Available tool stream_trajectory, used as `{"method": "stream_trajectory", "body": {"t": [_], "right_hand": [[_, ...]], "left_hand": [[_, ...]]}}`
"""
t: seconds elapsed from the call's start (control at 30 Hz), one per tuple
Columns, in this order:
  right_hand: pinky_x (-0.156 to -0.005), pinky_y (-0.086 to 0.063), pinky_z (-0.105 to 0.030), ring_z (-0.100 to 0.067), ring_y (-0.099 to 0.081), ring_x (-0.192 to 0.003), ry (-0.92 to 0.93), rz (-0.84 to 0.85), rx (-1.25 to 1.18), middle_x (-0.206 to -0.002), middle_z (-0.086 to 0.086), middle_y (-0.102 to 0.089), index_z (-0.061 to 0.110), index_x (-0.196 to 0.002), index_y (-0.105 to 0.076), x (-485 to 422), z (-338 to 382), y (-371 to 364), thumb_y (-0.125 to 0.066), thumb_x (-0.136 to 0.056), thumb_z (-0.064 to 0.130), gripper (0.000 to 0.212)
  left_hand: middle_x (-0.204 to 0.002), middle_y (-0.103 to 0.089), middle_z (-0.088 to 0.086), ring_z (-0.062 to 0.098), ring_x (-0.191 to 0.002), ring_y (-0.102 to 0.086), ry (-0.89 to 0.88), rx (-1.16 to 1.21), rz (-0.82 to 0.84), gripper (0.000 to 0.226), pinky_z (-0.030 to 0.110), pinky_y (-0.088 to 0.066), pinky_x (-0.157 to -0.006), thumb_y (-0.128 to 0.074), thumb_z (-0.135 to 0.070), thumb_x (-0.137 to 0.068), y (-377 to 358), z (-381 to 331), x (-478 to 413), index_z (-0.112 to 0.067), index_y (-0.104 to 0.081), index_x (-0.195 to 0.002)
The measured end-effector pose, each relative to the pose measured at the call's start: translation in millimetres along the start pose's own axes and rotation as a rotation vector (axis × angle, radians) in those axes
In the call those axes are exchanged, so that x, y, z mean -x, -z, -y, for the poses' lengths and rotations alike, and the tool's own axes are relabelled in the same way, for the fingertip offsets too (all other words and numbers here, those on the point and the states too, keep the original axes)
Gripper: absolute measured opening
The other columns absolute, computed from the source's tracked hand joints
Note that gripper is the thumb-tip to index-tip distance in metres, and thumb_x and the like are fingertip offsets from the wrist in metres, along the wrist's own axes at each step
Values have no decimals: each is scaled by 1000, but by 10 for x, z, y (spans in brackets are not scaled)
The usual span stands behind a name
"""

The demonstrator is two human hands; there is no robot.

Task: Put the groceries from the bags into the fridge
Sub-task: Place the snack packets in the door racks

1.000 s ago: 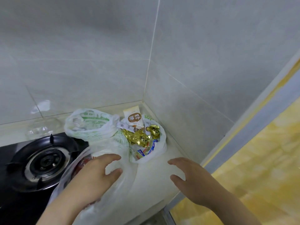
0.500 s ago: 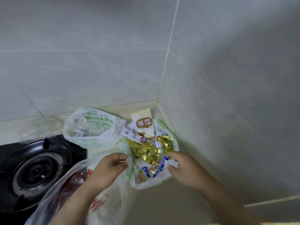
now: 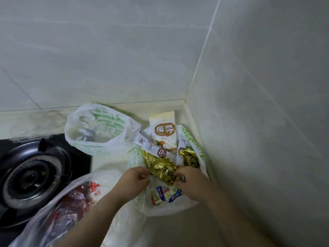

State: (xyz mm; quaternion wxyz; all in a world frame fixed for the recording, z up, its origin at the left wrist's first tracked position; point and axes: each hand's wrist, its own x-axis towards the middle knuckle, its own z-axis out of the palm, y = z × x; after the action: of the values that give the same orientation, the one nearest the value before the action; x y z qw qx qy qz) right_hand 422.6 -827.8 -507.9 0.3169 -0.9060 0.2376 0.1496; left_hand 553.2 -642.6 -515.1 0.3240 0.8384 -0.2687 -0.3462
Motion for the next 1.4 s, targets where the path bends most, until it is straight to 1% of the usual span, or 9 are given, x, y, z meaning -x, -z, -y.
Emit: {"method": "stream_trajectory", "body": {"t": [0.2,0.33,0.43,0.7,0.83,0.97,1.13,1.27,1.4], "right_hand": [[-96,-46,-31,-20,-53,-115,-40,-1,71,-127,0,-48,22,-125,-58,-121,-192,-169,-64,-90,30,36],[-98,-46,-36,-22,-52,-118,-92,-30,39,-127,-1,-51,26,-135,-48,-117,-254,-250,-65,-88,31,49],[-96,-48,-37,-23,-55,-115,-107,-72,16,-124,-1,-56,24,-131,-50,-130,-276,-288,-65,-88,28,45],[-86,-48,-34,-24,-55,-107,-145,-102,57,-113,-5,-55,19,-110,-60,-130,-362,-348,-67,-86,29,26],[-89,-49,-36,-23,-55,-108,-195,-115,7,-116,-3,-57,18,-116,-55,-127,-386,-304,-68,-86,26,34],[-74,-51,-34,-24,-60,-95,-201,-111,-15,-101,-4,-58,22,-89,-57,-137,-395,-299,-66,-82,29,13],[-65,-44,-31,-18,-55,-86,-220,-75,-53,-96,1,-56,22,-99,-49,-74,-387,-281,-64,-86,24,20],[-59,-39,-26,-13,-54,-82,-236,-50,-123,-91,4,-58,23,-100,-47,-42,-382,-260,-64,-88,26,20],[-63,-44,-27,-14,-57,-84,-242,-57,-189,-93,3,-60,21,-102,-53,-37,-376,-246,-67,-87,28,22]], "left_hand": [[-109,-64,-7,13,-98,-58,15,-287,125,30,23,-46,-79,-54,-20,-85,-325,80,-128,-26,-64,-113],[-107,-64,-3,17,-99,-57,-56,-489,114,30,26,-46,-78,-59,-34,-80,-450,95,-161,-26,-63,-109],[-106,-65,-3,18,-100,-57,-62,-558,122,32,27,-47,-79,-63,-38,-79,-506,115,-186,-25,-64,-107],[-92,-54,-5,16,-86,-54,17,-448,158,18,28,-48,-72,-69,-25,-78,-454,141,-187,-21,-58,-92],[-96,-61,-5,13,-87,-58,1,-355,153,18,29,-54,-78,-69,-26,-80,-466,89,-155,-23,-65,-97],[-101,-59,-8,11,-91,-57,-83,-308,138,20,28,-51,-81,-63,-24,-85,-563,22,-181,-26,-69,-104],[-104,-50,-9,12,-94,-53,-125,-255,121,23,27,-46,-86,-58,-25,-91,-689,-61,-223,-31,-67,-111],[-112,-61,-7,12,-98,-58,-73,-210,99,31,25,-47,-82,-62,-22,-88,-772,-66,-235,-28,-62,-118],[-100,-65,-5,11,-85,-57,-5,-169,112,26,26,-47,-71,-67,-22,-80,-839,-73,-236,-24,-65,-106]]}}
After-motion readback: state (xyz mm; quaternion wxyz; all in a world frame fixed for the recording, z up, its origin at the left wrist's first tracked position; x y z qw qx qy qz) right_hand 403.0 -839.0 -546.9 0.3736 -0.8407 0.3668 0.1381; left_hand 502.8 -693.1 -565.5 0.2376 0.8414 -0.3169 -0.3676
